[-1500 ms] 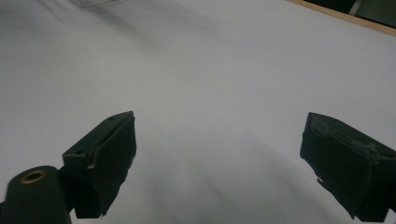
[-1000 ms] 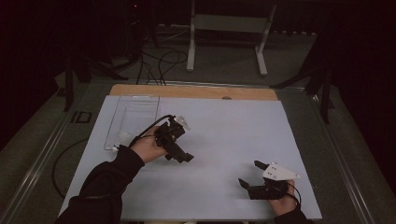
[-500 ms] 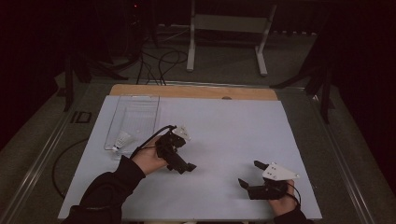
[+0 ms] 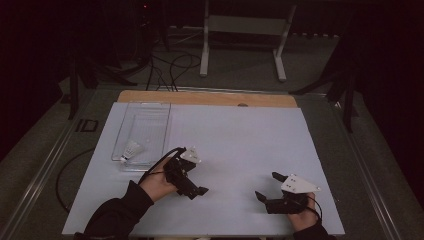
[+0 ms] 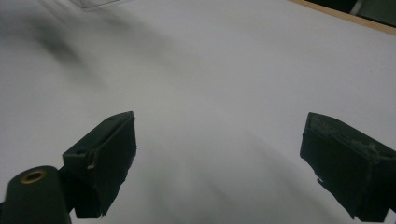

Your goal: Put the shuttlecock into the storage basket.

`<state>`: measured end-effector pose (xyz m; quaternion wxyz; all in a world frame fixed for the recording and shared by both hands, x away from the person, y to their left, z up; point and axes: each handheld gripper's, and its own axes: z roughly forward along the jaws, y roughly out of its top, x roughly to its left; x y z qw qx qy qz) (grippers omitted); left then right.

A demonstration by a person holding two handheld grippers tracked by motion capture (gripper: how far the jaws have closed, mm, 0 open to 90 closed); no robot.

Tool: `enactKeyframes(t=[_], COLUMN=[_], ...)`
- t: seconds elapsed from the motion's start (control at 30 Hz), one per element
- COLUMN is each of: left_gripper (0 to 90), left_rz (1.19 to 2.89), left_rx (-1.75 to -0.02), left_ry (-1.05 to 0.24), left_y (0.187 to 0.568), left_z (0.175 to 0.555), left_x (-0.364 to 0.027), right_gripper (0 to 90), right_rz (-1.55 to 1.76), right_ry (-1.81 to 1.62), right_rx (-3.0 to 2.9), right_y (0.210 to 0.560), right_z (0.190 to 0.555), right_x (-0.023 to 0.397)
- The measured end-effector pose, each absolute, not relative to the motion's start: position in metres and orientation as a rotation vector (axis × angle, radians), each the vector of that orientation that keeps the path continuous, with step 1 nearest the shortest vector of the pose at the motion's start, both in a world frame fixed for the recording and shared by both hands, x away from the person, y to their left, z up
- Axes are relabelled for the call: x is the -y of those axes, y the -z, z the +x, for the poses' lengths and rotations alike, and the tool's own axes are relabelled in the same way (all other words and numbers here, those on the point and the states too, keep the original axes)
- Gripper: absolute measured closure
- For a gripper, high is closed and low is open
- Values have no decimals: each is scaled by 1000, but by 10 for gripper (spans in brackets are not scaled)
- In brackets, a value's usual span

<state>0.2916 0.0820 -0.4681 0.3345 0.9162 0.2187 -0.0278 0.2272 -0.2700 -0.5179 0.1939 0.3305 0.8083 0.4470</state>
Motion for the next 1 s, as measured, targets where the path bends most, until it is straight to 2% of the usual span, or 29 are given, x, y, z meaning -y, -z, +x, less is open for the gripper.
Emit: enactKeyframes(t=[0.43, 1.0], left_gripper=[1, 1], left_rz=[2400, 2349], left_rx=[-578, -634], left_ry=[82, 5], left_y=[490, 498], left_z=[273, 249], left_x=[-104, -138], right_gripper=[105, 105], right_rz=[930, 930], right_ry=[-1250, -1247], right_rx=[-2272, -2271], right_y=[518, 518], right_z=[227, 227], right_x=[269, 269])
